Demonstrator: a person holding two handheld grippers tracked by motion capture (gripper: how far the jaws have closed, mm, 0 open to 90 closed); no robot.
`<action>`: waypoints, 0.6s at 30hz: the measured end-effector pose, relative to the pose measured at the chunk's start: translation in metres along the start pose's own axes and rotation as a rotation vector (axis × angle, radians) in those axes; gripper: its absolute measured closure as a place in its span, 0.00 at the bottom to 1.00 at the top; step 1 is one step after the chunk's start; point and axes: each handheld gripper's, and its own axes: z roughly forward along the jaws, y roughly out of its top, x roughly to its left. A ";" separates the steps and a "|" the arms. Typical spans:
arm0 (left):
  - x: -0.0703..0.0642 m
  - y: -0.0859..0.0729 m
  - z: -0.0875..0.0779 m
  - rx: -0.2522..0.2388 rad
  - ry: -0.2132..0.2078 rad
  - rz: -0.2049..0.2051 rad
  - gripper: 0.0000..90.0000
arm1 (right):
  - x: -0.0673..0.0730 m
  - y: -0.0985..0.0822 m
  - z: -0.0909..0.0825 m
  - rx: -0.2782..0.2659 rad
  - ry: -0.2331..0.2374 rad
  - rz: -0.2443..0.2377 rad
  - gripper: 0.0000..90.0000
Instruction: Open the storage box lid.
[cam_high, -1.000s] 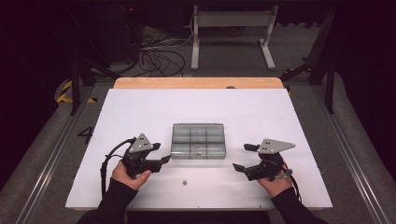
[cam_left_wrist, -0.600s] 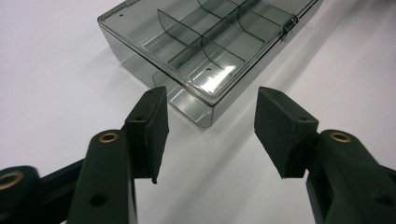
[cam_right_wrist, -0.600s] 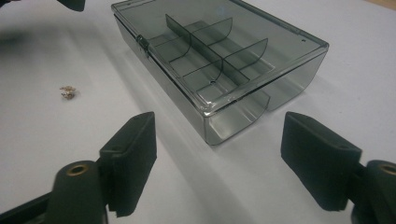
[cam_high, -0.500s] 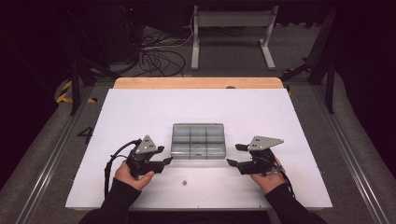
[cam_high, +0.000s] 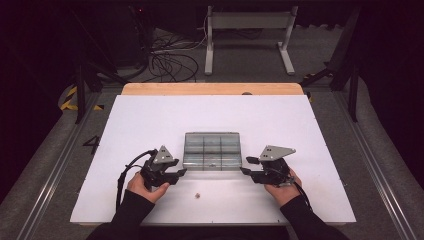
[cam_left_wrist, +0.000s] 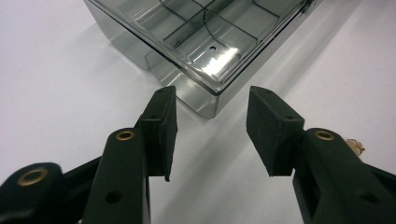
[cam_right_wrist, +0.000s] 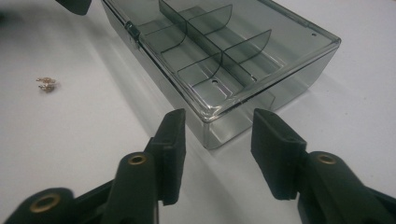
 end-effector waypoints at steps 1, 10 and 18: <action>0.000 0.000 0.001 0.004 0.002 0.002 0.60 | 0.000 0.000 0.001 0.000 -0.002 -0.002 0.65; 0.000 0.001 0.010 0.041 -0.011 0.009 0.64 | 0.001 0.001 0.003 0.012 0.009 0.004 0.81; 0.000 0.002 0.013 0.050 -0.003 0.009 0.70 | 0.002 0.001 0.006 0.024 0.010 0.002 0.85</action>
